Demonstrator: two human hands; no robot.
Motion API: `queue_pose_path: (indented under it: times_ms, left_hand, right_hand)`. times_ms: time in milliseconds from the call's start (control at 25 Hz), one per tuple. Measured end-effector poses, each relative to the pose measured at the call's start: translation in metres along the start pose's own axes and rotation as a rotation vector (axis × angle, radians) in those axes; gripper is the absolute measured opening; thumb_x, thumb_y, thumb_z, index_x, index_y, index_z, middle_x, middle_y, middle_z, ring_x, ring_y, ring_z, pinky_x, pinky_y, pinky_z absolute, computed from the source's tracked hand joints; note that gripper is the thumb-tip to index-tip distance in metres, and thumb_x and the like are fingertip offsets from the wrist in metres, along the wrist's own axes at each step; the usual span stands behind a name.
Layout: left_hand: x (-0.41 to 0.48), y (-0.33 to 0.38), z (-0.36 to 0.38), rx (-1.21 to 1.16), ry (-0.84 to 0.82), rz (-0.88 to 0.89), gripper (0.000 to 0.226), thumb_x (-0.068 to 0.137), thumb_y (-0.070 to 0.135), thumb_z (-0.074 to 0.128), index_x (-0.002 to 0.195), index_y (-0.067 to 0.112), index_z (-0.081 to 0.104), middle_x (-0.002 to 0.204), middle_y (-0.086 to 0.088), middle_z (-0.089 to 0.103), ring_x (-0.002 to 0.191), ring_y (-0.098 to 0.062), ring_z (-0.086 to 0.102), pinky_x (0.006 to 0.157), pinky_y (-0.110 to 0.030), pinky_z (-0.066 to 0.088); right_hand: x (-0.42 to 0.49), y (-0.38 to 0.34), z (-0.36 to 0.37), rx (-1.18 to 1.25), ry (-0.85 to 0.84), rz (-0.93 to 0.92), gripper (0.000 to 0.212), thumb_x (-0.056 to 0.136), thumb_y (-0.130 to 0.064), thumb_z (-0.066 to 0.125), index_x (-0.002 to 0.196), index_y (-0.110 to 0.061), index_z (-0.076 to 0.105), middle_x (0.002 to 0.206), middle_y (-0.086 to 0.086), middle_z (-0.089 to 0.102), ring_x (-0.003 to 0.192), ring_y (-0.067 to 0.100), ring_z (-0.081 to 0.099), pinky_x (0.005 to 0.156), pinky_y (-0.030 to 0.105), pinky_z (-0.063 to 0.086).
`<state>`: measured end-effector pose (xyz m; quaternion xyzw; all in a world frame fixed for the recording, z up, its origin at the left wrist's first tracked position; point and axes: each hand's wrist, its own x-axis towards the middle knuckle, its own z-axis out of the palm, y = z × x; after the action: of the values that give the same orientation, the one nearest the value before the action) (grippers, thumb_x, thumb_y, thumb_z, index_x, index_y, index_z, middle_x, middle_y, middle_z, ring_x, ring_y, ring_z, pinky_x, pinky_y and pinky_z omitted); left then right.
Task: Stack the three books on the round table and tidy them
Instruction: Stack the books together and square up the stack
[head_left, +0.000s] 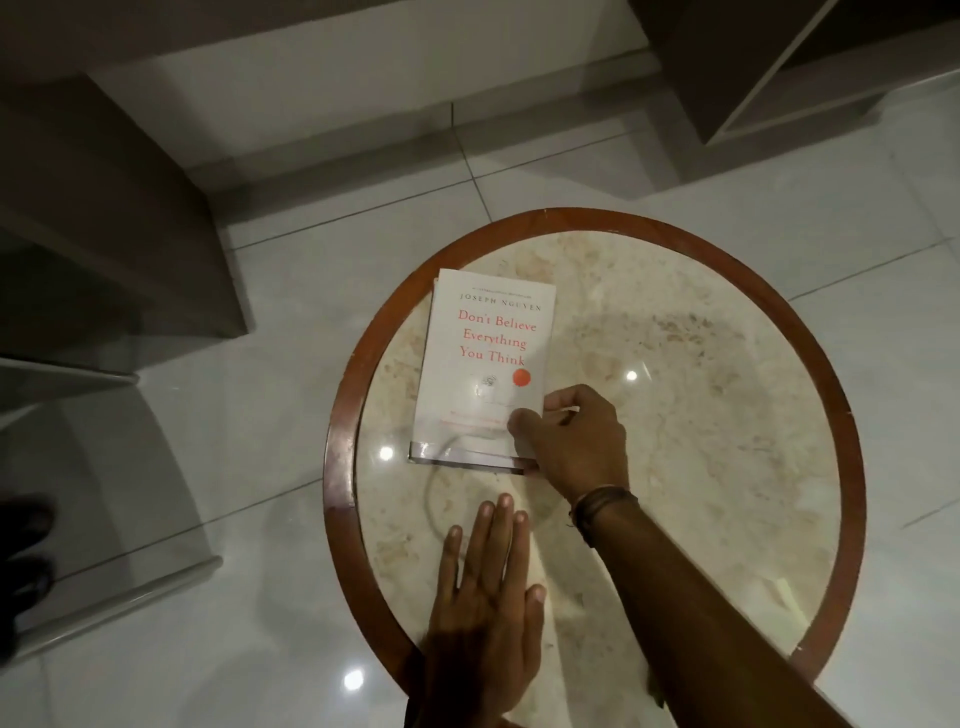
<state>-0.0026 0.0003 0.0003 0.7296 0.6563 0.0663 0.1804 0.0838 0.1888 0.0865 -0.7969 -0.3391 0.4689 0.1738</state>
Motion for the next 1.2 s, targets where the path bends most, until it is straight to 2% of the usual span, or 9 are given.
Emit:
queue_pose_path:
  times_ms: [160, 320, 440, 520, 640, 800, 1040, 1120, 1200]
  left_hand:
    - [0.005, 0.0, -0.026, -0.406, 0.144, -0.038, 0.056, 0.095, 0.025, 0.054, 0.151, 0.027, 0.059, 0.165, 0.006, 0.052, 0.157, -0.013, 0.041, 0.125, -0.042, 0.034]
    - [0.086, -0.035, -0.086, -0.72, 0.544, -0.469, 0.035, 0.106, 0.033, 0.051, 0.135, 0.022, 0.066, 0.139, 0.002, 0.068, 0.132, -0.013, 0.061, 0.108, -0.033, 0.053]
    - [0.168, -0.052, -0.113, -0.364, 0.091, -0.719, 0.063, 0.104, 0.058, 0.048, 0.154, 0.021, 0.048, 0.162, -0.013, 0.048, 0.147, -0.035, 0.046, 0.121, -0.051, 0.042]
    - [0.193, -0.046, -0.113, -0.312, -0.098, -0.685, 0.066, 0.102, 0.059, 0.053, 0.153, 0.018, 0.044, 0.162, -0.014, 0.044, 0.148, -0.036, 0.042, 0.121, -0.052, 0.041]
    - [0.2, -0.052, -0.109, -0.526, -0.061, -0.647, 0.052, 0.103, 0.044, 0.063, 0.144, 0.016, 0.05, 0.156, -0.013, 0.053, 0.141, -0.036, 0.052, 0.115, -0.048, 0.05]
    - [0.195, -0.077, -0.14, -1.011, -0.16, -0.595, 0.036, 0.098, 0.018, 0.075, 0.123, 0.021, 0.049, 0.139, -0.006, 0.07, 0.115, -0.025, 0.072, 0.081, -0.028, 0.062]
    - [0.16, -0.068, -0.173, -1.068, 0.217, -0.093, 0.055, 0.095, 0.017, 0.066, 0.139, 0.038, 0.04, 0.138, 0.016, 0.065, 0.131, -0.016, 0.067, 0.096, -0.036, 0.064]
    - [0.158, -0.061, -0.166, -1.051, 0.202, -0.135, 0.057, 0.099, 0.011, 0.061, 0.148, 0.026, 0.036, 0.145, 0.001, 0.06, 0.133, -0.015, 0.063, 0.1, -0.033, 0.062]
    - [0.155, -0.052, -0.159, -0.986, 0.145, -0.215, 0.061, 0.104, 0.001, 0.058, 0.158, 0.002, 0.029, 0.145, -0.003, 0.053, 0.127, 0.007, 0.06, 0.097, -0.011, 0.055]
  right_hand:
    - [0.004, -0.001, -0.004, -0.266, 0.091, -0.049, 0.039, 0.063, -0.052, 0.079, 0.086, -0.025, 0.064, 0.081, -0.011, 0.071, 0.076, 0.016, 0.071, 0.06, 0.028, 0.049]
    - [0.018, -0.005, -0.003, -0.209, 0.068, -0.12, 0.067, 0.076, -0.062, 0.078, 0.13, -0.026, 0.06, 0.113, -0.003, 0.071, 0.102, 0.02, 0.07, 0.079, 0.032, 0.053]
    - [0.025, -0.013, 0.012, -0.216, 0.049, -0.139, 0.065, 0.089, -0.056, 0.069, 0.139, -0.019, 0.054, 0.133, 0.009, 0.065, 0.121, 0.033, 0.065, 0.1, 0.048, 0.057]
    - [0.024, -0.017, 0.026, -0.304, 0.069, -0.178, 0.057, 0.094, -0.05, 0.066, 0.139, -0.018, 0.053, 0.135, 0.011, 0.062, 0.122, 0.035, 0.063, 0.101, 0.05, 0.057]
    - [0.023, -0.018, 0.031, -0.327, 0.106, -0.178, 0.054, 0.096, -0.042, 0.068, 0.141, -0.017, 0.051, 0.139, 0.011, 0.055, 0.128, 0.034, 0.053, 0.102, 0.046, 0.05]
    - [0.018, -0.015, 0.009, 0.075, -0.039, -0.196, 0.051, 0.096, -0.019, 0.075, 0.14, -0.014, 0.048, 0.134, 0.001, 0.064, 0.127, 0.026, 0.065, 0.098, 0.036, 0.06]
    - [0.001, -0.019, -0.024, 0.275, -0.073, -0.872, 0.047, 0.1, -0.003, 0.066, 0.138, -0.024, 0.046, 0.131, -0.021, 0.06, 0.127, 0.006, 0.064, 0.098, 0.024, 0.06]
    - [0.004, -0.011, -0.014, 0.227, -0.067, -0.894, 0.044, 0.101, 0.005, 0.061, 0.139, -0.011, 0.046, 0.129, -0.014, 0.058, 0.124, -0.001, 0.062, 0.1, 0.022, 0.058]
    - [0.01, -0.003, -0.004, 0.18, -0.104, -0.792, 0.044, 0.101, 0.011, 0.057, 0.142, 0.009, 0.041, 0.128, -0.008, 0.057, 0.123, -0.012, 0.058, 0.1, 0.014, 0.053]
